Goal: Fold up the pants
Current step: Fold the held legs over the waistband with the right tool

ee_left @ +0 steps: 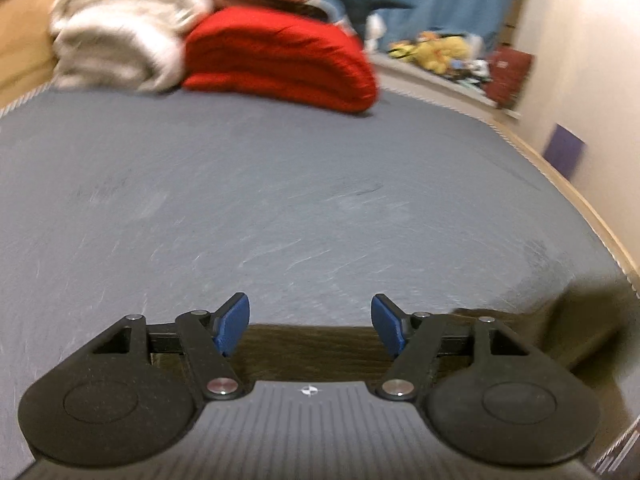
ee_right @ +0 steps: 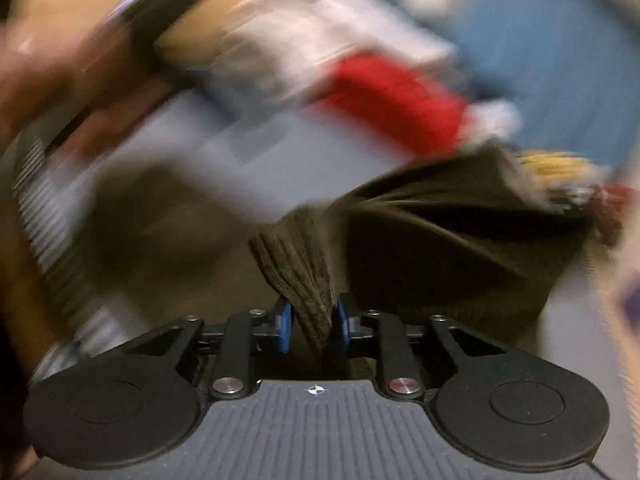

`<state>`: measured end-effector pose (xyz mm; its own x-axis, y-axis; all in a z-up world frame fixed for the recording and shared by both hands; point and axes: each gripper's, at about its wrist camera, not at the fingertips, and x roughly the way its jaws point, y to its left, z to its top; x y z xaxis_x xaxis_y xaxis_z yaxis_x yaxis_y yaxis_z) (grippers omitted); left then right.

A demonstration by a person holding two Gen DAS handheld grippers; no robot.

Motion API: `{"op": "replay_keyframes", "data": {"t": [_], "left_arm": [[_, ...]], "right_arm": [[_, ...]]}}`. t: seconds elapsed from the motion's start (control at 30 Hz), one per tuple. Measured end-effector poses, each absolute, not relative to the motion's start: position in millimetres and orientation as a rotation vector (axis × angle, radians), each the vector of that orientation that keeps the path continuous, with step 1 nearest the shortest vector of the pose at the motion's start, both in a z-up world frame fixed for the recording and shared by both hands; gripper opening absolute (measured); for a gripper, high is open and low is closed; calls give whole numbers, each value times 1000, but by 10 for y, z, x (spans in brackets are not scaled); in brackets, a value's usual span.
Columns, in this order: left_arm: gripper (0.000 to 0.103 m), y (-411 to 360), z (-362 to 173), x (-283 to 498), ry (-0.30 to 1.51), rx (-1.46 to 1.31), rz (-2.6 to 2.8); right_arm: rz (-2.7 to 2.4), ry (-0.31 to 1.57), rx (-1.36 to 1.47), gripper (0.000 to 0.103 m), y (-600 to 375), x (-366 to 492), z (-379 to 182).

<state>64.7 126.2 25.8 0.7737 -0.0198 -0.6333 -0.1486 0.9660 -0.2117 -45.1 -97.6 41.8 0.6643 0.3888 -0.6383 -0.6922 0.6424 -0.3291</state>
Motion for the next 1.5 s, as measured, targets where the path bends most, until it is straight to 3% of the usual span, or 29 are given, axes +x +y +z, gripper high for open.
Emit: {"op": "replay_keyframes", "data": {"t": [0.07, 0.17, 0.2, 0.57, 0.83, 0.87, 0.9, 0.93, 1.0, 1.13, 1.2, 1.23, 1.3, 1.37, 1.43, 1.47, 1.5], "left_arm": [[73, 1376, 185, 679, 733, -307, 73], [73, 1422, 111, 700, 788, -349, 20], [73, 1410, 86, 705, 802, -360, -9], [72, 1198, -419, 1122, 1001, -599, -251], [71, 963, -608, 1438, 1021, -542, -274], [61, 917, -595, 1455, 1018, -502, -276], [42, 873, -576, 1460, 1008, -452, -270], [36, 837, -539, 1462, 989, -406, -258], [21, 835, -381, 1420, 920, -349, -276], [21, 924, -71, 1290, 762, -367, -343], [23, 962, -182, 1345, 812, -395, -319], [28, 961, -294, 1392, 866, -391, -283], [54, 941, -395, 1426, 912, -320, -194], [55, 951, -276, 1349, 847, -273, -144], [55, 933, -51, 1201, 732, -191, -106], [55, 895, 41, 1122, 676, -162, -95], [55, 873, 114, 1039, 630, -146, -100]], "right_arm": [[798, 614, -683, 26, -823, -643, 205], [859, 611, -686, 53, -854, -774, 218], [857, 619, -650, 55, -898, -750, 269], [708, 673, -436, 55, -1317, -256, 268], [829, 655, -583, 54, -972, -227, -22], [836, 644, -599, 51, -951, -225, -35], [853, 647, -594, 26, -943, -206, -39], [875, 660, -578, 11, -939, -186, -30], [888, 632, -597, 7, -944, -219, 37], [1000, 456, -672, 7, -1116, -521, 285], [1011, 433, -689, 7, -1171, -577, 258], [1016, 460, -688, 7, -1176, -561, 200], [1055, 521, -733, 4, -1156, -584, 44], [1071, 558, -810, 5, -1116, -665, -59], [1047, 537, -805, 9, -1128, -722, -15], [1042, 542, -759, 15, -1147, -710, 49], [1029, 553, -687, 27, -1197, -667, 146]]}}
